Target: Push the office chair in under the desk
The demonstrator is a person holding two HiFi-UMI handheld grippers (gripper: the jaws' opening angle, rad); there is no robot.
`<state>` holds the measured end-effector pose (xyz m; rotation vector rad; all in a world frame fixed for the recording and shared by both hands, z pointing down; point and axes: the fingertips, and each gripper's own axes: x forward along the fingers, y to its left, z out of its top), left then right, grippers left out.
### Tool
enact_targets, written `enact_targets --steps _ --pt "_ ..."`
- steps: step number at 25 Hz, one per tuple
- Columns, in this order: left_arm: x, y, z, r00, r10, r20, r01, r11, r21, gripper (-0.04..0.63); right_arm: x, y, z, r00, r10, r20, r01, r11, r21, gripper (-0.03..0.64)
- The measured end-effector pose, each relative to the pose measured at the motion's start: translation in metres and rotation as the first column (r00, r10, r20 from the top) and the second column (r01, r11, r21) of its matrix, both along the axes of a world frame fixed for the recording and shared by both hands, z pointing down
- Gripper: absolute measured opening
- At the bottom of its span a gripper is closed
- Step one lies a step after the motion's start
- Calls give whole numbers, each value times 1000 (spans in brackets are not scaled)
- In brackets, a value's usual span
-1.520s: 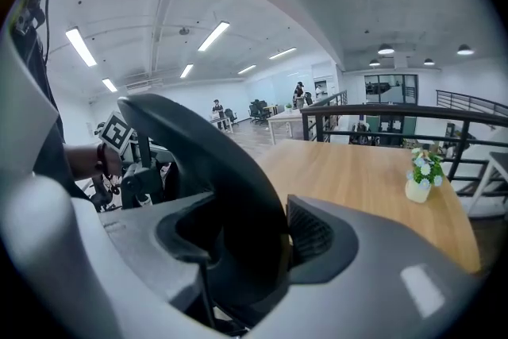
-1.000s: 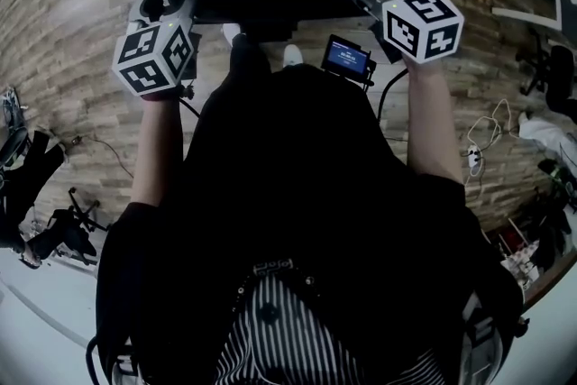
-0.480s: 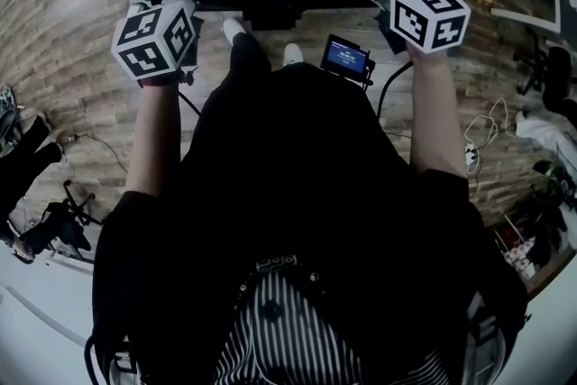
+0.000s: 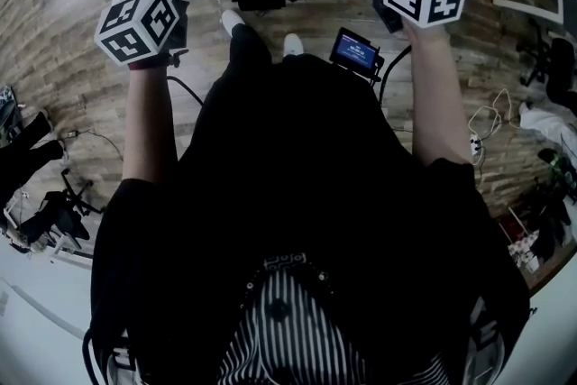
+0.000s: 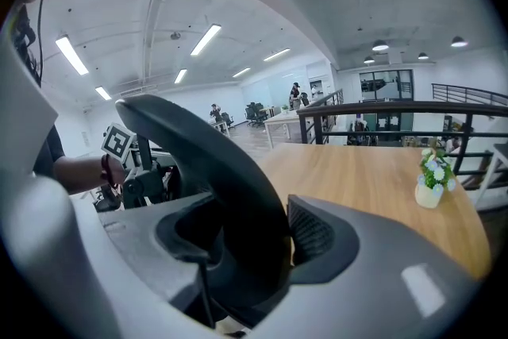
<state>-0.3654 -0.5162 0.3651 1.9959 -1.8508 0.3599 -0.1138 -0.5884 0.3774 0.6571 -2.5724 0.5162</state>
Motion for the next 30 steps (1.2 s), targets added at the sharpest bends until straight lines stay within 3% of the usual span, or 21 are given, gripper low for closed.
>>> enact_targets --steps 5,9,11,13,15,18,24,30 --pt "-1 34 -8 998 -38 -43 40 998 39 285 8 16 0 995 68 -76 -74 995 -70 270" --pt "41 64 -18 993 79 -87 -74 995 60 210 20 39 -24 997 81 18 -80 995 -57 249" --pt "62 70 -23 987 129 -91 -122 990 74 141 18 51 -32 997 33 63 -29 998 -56 155" --pt "75 74 -33 990 113 -86 -104 989 107 11 17 60 -32 999 0 39 0 1000 -8 1" --pt "90 80 -48 990 105 -92 -90 984 155 5 16 69 -32 1000 -13 4 13 999 36 0" --pt "112 81 -68 983 163 -90 -142 968 207 5 9 77 -45 999 -21 50 19 999 41 0" --pt "147 80 -79 932 356 -76 -335 921 199 5 1 89 -61 991 -69 112 65 997 44 0" --pt "163 78 -80 904 421 -71 -404 898 175 5 10 90 -58 990 -64 125 62 998 22 0"
